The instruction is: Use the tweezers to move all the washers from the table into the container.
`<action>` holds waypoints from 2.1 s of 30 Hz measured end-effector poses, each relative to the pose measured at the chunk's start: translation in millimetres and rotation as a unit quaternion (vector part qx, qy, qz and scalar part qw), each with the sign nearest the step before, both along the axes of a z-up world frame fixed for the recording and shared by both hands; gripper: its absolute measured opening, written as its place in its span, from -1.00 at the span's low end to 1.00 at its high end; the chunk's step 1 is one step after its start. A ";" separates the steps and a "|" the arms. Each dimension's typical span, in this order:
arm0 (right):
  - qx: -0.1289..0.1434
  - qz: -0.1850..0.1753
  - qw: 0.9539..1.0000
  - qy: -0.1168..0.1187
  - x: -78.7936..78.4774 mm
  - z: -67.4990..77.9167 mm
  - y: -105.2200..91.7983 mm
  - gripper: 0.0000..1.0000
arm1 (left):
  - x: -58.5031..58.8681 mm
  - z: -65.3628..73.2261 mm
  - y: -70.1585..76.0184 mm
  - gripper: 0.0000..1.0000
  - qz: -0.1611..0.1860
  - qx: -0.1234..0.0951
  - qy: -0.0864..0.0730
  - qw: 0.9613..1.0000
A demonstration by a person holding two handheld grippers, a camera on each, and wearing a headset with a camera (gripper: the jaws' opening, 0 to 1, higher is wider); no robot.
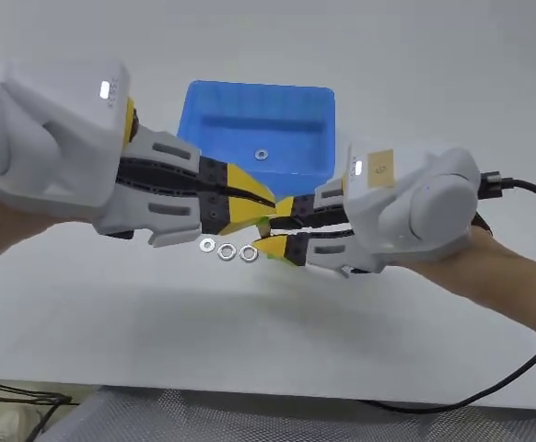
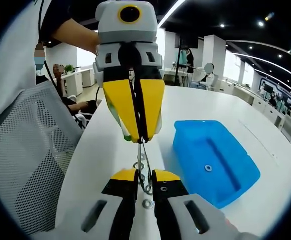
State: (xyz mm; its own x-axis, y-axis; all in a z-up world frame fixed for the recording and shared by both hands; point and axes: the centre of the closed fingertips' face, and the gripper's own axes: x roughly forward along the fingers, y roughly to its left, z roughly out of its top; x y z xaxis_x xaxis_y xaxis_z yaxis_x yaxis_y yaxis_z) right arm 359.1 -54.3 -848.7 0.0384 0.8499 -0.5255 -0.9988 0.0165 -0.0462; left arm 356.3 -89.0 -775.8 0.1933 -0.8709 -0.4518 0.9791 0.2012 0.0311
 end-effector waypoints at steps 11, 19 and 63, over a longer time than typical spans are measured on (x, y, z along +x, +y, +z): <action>-0.007 0.001 1.000 0.004 -0.2 -2.6 -1.4 -0.78 | 1.7 0.2 0.0 -0.90 0.003 0.001 0.016 1.000; -0.014 0.004 1.000 0.005 -4.1 -1.7 -2.5 -0.79 | -1.3 0.6 -0.9 -0.90 -0.008 0.009 0.022 1.000; 0.030 0.018 0.997 -0.072 63.9 82.3 14.0 -0.80 | 55.2 81.1 10.6 -0.90 -0.060 0.017 -0.043 0.997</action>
